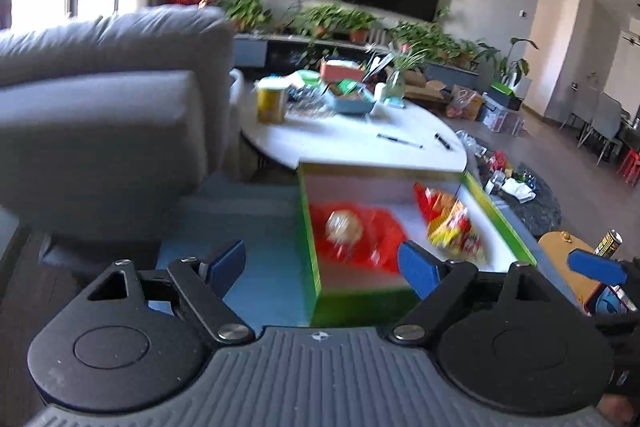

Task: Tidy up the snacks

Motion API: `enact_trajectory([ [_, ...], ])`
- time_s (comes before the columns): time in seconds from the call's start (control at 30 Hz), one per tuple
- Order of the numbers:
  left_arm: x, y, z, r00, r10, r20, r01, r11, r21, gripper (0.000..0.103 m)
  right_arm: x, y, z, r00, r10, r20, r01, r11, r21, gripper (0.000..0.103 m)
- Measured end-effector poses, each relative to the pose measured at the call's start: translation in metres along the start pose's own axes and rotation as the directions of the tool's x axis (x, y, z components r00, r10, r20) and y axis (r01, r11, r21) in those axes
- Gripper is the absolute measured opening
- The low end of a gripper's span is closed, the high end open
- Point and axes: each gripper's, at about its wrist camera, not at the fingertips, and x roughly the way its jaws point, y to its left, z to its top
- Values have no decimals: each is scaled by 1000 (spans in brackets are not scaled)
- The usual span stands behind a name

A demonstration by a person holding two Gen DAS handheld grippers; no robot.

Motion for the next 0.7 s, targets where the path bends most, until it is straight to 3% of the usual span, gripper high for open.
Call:
enact_trajectory([
  [0.1, -14, 6, -20, 999, -30, -17, 29, 999, -44, 83, -13, -1, -12, 1000, -19, -5, 18, 1000, -13, 103],
  [0.3, -32, -14, -64, 986, -155, -65, 155, 988, -4, 84, -50, -42, -46, 989, -141, -31, 141, 990, 2, 103],
  [0.4, -36, -39, -82, 954, -286, -94, 287, 958, -5, 84, -63, -68, -64, 981, -174, -90, 181, 981, 76, 103],
  [0.5, -28, -71, -105, 918, -372, -139, 378, 925, 23, 84, -68, -90, -83, 974, -162, -159, 194, 958, 209, 103],
  [0.57, -20, -89, -120, 916, -369, -155, 377, 926, 21, 84, -64, -99, -100, 969, -125, -214, 188, 934, 305, 103],
  [0.7, 12, -113, -144, 929, -309, -206, 303, 951, -59, 83, -49, -102, -118, 962, -7, -272, 132, 886, 444, 103],
])
